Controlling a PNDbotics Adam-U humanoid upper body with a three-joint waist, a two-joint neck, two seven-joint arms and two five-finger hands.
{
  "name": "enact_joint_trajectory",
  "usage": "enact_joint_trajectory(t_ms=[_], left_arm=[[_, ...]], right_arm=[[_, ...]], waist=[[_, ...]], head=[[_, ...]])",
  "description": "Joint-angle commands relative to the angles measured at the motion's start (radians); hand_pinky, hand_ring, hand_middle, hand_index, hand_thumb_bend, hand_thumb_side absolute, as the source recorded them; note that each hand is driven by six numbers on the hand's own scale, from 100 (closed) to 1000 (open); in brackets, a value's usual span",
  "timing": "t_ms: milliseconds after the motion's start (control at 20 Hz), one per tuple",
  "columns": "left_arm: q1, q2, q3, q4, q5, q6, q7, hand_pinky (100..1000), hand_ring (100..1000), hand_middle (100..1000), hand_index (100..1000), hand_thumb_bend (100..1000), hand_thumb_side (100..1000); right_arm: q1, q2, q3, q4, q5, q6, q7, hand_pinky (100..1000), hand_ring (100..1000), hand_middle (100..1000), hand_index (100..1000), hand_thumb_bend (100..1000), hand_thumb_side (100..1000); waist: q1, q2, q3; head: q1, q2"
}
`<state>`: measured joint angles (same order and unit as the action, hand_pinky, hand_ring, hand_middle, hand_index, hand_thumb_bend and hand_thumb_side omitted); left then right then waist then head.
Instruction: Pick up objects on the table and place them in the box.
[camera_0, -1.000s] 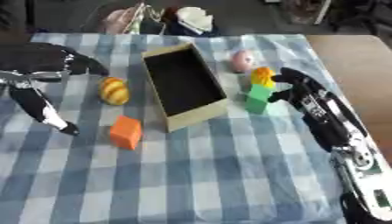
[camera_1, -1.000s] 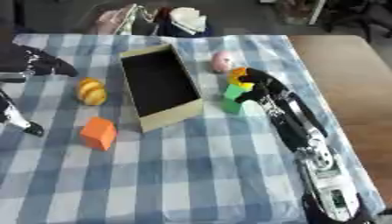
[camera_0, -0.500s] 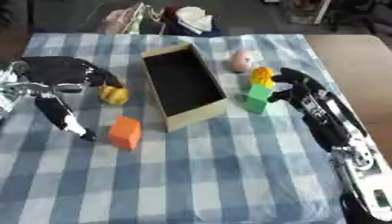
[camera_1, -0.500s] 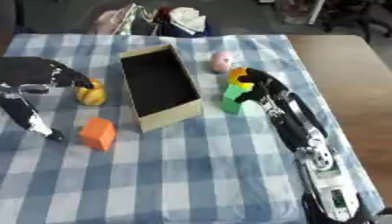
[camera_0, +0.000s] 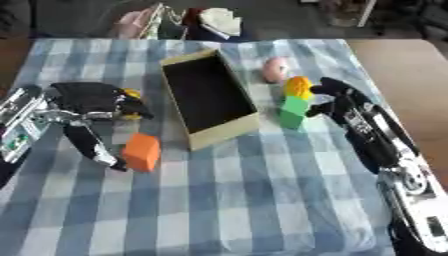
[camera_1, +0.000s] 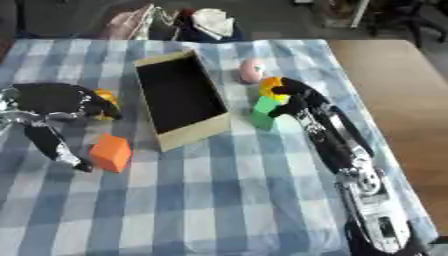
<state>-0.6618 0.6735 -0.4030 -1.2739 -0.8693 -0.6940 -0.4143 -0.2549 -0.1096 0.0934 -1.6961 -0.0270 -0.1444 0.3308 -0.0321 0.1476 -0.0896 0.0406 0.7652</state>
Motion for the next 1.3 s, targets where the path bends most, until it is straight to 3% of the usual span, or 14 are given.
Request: enact_joint_trajectory(t_ms=[50, 250, 300, 350, 450, 500, 600, 800, 1000, 1300], left_arm=[[-0.014, 0.006, -0.001, 0.002, -0.017, -0.165, -0.158, 827, 802, 819, 940, 660, 857], [-0.004, -0.005, -0.004, 0.012, -0.038, -0.17, -0.161, 822, 789, 804, 917, 657, 857], [-0.002, -0.007, -0.005, 0.015, -0.044, -0.171, -0.162, 817, 779, 792, 907, 638, 796], [0.001, -0.009, -0.004, 0.018, -0.05, -0.171, -0.161, 816, 777, 790, 905, 626, 789], [0.005, -0.015, -0.002, 0.024, -0.056, -0.169, -0.156, 805, 759, 767, 884, 585, 671], [0.006, -0.017, -0.001, 0.025, -0.058, -0.168, -0.153, 795, 741, 743, 859, 571, 527], [0.008, -0.02, 0.001, 0.027, -0.056, -0.165, -0.147, 783, 708, 697, 818, 518, 461], [0.012, -0.02, 0.016, 0.017, -0.01, -0.146, -0.117, 761, 647, 600, 733, 377, 401], [0.017, -0.01, 0.031, -0.014, 0.073, -0.12, -0.108, 754, 619, 561, 699, 276, 348], [0.011, 0.024, 0.085, -0.126, 0.257, -0.051, -0.153, 755, 607, 550, 694, 198, 300]], right_arm=[[-0.011, -0.004, -0.001, -0.016, -0.003, -0.001, 0.004, 869, 665, 826, 923, 100, 737], [-0.011, -0.004, -0.001, -0.016, -0.002, -0.001, 0.003, 869, 665, 826, 923, 100, 738], [-0.011, -0.004, -0.001, -0.016, -0.002, -0.001, 0.004, 869, 665, 826, 923, 100, 739], [-0.011, -0.004, -0.001, -0.016, -0.002, -0.001, 0.004, 869, 665, 826, 923, 100, 738], [-0.011, -0.004, -0.002, -0.016, -0.002, -0.001, 0.003, 869, 665, 826, 923, 100, 738], [-0.011, -0.004, -0.002, -0.016, -0.002, -0.001, 0.003, 869, 666, 827, 923, 100, 738], [-0.011, -0.004, -0.002, -0.016, -0.002, -0.002, 0.003, 869, 666, 827, 923, 100, 737], [-0.011, -0.005, -0.003, -0.016, -0.002, -0.002, 0.002, 870, 666, 827, 923, 100, 737], [-0.01, -0.005, -0.003, -0.016, -0.001, -0.002, 0.002, 870, 666, 827, 923, 100, 738], [-0.01, -0.005, -0.003, -0.015, -0.001, -0.001, 0.001, 870, 666, 827, 923, 100, 738]], waist=[[0.009, -0.026, -0.001], [0.009, -0.025, -0.001], [0.009, -0.025, -0.001], [0.009, -0.025, -0.001], [0.009, -0.025, -0.001], [0.009, -0.025, -0.001], [0.009, -0.025, 0.0], [0.009, -0.025, 0.001], [0.01, -0.025, 0.002], [0.011, -0.027, 0.004]], head=[[-0.001, 0.005], [-0.002, 0.005], [-0.002, 0.005], [-0.002, 0.005], [-0.003, 0.005], [-0.003, 0.005], [-0.003, 0.005], [-0.005, 0.005], [-0.006, 0.005], [-0.009, 0.005]])
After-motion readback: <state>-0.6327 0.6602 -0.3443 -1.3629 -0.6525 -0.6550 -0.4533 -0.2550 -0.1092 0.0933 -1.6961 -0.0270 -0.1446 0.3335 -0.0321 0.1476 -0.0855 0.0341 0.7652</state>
